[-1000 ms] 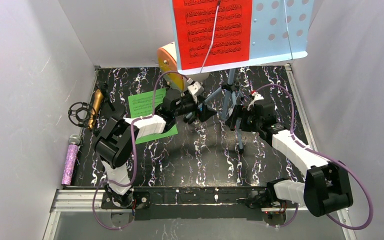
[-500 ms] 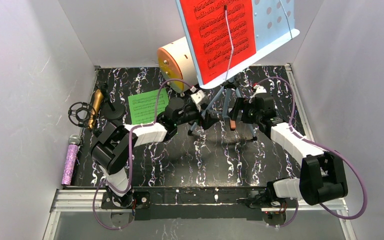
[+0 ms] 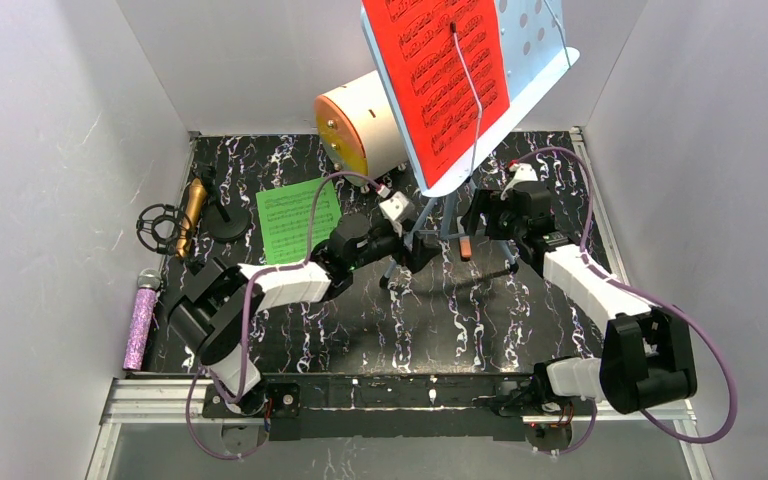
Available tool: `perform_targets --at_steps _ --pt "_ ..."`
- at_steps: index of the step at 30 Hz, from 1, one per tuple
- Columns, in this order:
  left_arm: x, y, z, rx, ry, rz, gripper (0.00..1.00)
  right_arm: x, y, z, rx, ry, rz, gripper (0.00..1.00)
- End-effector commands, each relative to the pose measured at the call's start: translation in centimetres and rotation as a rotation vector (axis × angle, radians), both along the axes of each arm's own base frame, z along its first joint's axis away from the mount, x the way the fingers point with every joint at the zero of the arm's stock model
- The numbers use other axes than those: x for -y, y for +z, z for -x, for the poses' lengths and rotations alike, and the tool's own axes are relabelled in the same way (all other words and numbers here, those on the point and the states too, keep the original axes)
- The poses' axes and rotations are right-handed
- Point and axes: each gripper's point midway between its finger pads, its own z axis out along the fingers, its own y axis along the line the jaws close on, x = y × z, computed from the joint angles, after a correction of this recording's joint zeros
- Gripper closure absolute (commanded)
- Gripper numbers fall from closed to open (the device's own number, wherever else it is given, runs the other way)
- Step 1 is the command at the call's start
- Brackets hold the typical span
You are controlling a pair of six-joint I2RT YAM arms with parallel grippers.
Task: Pack up the instrument practice props
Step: Adjust the music stand at the center of the board.
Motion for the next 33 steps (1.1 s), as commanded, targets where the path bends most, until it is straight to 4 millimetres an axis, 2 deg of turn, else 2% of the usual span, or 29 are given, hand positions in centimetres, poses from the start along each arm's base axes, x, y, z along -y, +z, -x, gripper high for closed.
perform_targets --at_steps 1,6,11,16,20,23,27,33 --pt "-2.4 0.8 0.6 -0.118 0.119 0.041 0.17 1.0 3.1 -0.6 0.090 -0.076 -0.018 0.01" --pt "-5.8 3.1 -0.4 -0.174 0.268 0.104 0.02 1.4 5.4 0.6 0.134 -0.102 -0.055 0.01" --pt "-7.4 4.5 0.0 -0.209 0.314 0.068 0.02 1.2 7.3 1.9 0.160 -0.080 -0.092 0.01" --pt "-9.1 7.0 0.7 -0.210 0.362 0.066 0.02 -0.7 9.7 3.3 0.205 0.054 -0.141 0.01" --pt "-10.3 7.7 0.9 -0.224 0.404 0.040 0.01 -1.3 10.6 2.6 0.263 0.104 -0.130 0.02" --pt "-10.6 7.6 1.2 -0.253 0.409 0.019 0.02 -2.6 11.5 1.7 0.311 0.190 -0.127 0.03" --pt "-12.2 7.6 1.1 -0.261 0.476 -0.061 0.02 -4.3 12.4 1.3 0.365 0.318 -0.118 0.05" --pt "-14.4 7.9 1.7 -0.267 0.530 -0.119 0.02 -4.9 11.9 0.2 0.417 0.370 -0.088 0.08"
